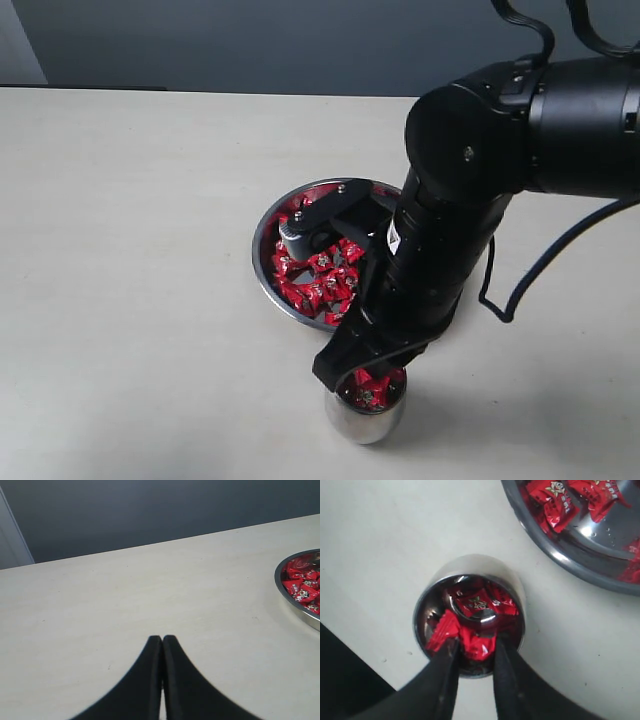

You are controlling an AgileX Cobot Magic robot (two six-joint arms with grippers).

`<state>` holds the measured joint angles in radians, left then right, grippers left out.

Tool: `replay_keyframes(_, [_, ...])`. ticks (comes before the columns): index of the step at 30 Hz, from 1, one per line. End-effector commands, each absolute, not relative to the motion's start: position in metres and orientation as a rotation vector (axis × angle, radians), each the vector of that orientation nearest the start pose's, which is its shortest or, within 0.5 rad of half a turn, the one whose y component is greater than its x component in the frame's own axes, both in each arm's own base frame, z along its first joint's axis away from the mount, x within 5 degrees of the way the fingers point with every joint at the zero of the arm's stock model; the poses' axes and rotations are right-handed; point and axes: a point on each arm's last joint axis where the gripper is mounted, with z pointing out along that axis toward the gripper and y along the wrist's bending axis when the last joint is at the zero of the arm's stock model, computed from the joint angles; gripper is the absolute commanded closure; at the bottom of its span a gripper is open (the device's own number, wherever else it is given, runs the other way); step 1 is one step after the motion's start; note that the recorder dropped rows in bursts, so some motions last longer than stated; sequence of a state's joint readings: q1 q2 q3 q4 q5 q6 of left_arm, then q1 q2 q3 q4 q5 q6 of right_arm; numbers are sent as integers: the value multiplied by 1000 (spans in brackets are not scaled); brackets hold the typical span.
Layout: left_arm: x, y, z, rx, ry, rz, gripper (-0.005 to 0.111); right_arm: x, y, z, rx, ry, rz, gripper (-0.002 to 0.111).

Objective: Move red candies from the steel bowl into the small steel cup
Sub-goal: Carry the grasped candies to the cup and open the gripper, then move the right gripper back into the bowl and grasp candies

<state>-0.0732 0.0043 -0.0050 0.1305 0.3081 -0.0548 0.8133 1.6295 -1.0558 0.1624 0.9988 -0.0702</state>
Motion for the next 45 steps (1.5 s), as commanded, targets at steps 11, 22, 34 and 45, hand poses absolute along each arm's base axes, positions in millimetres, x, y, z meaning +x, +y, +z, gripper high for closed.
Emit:
replay_keyframes(11, [54, 0, 186, 94, 1780, 32, 106, 195, 223, 218, -1226, 2819, 239, 68])
replay_keyframes(22, [54, 0, 186, 94, 1780, 32, 106, 250, 209, 256, -939, 2695, 60, 68])
replay_keyframes(34, [54, 0, 186, 94, 1780, 32, 106, 314, 195, 196, -820, 2823, -19, 68])
replay_keyframes(45, [54, 0, 186, 94, 1780, 32, 106, 349, 193, 159, -855, 2891, -234, 68])
